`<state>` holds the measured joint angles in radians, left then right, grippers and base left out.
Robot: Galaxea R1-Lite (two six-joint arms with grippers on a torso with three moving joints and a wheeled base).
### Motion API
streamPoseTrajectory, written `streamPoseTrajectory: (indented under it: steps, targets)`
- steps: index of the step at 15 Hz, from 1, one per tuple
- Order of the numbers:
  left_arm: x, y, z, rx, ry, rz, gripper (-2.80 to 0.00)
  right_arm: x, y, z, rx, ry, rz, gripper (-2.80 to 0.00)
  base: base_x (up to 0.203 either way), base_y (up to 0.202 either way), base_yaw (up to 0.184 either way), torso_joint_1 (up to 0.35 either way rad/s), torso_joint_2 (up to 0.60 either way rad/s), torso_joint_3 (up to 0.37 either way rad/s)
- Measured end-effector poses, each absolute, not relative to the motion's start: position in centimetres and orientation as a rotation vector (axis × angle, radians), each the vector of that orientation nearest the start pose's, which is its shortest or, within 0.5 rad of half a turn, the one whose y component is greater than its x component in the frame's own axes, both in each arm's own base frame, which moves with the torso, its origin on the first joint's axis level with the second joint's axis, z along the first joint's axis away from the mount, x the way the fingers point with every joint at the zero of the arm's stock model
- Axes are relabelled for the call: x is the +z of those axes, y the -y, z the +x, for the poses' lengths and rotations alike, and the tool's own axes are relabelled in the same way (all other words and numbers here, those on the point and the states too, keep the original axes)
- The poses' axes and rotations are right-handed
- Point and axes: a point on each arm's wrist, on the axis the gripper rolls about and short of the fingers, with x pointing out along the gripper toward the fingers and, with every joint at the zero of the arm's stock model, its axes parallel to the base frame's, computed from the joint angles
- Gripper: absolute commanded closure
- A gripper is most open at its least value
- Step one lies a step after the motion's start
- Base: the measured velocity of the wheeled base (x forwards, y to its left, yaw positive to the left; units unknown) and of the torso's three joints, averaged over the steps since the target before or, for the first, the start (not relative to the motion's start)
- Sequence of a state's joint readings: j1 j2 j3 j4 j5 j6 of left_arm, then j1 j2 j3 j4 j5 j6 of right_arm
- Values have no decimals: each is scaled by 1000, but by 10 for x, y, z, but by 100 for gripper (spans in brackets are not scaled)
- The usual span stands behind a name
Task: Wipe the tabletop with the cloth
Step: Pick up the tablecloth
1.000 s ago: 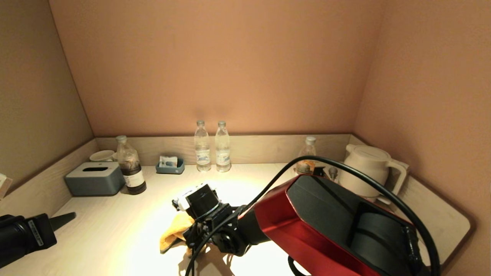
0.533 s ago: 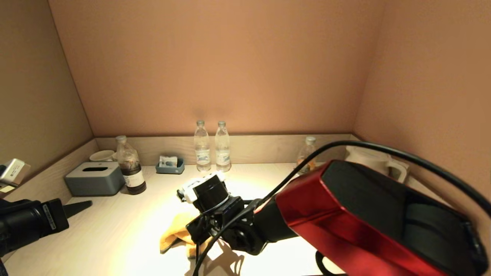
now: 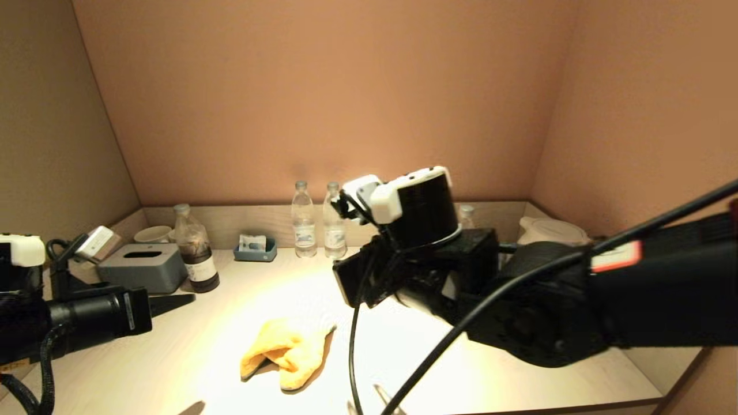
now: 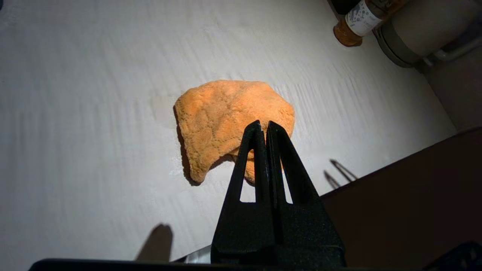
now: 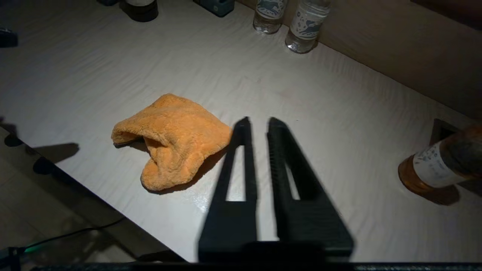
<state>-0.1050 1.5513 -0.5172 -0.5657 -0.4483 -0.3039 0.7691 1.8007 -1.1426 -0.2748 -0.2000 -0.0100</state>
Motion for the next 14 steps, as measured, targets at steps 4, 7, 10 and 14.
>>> streamPoseTrajectory:
  steps: [4,7,10,14]
  targets:
    - [121,55,259,-537,-626,-297,0,260,-173,212,466,-216,-118,0,0,0,0,0,0,0]
    - [101,62,272,-564,-678,-241,0,292,-110,164,339,-103,-42,0,0,0,0,0,0,0]
    - [91,66,282,-566,-705,-234,0,301,-55,125,120,-28,-4,0,0,0,0,0,0,0]
    - [84,67,287,-565,-728,-235,0,300,-29,97,-43,7,7,0,0,0,0,0,0,0]
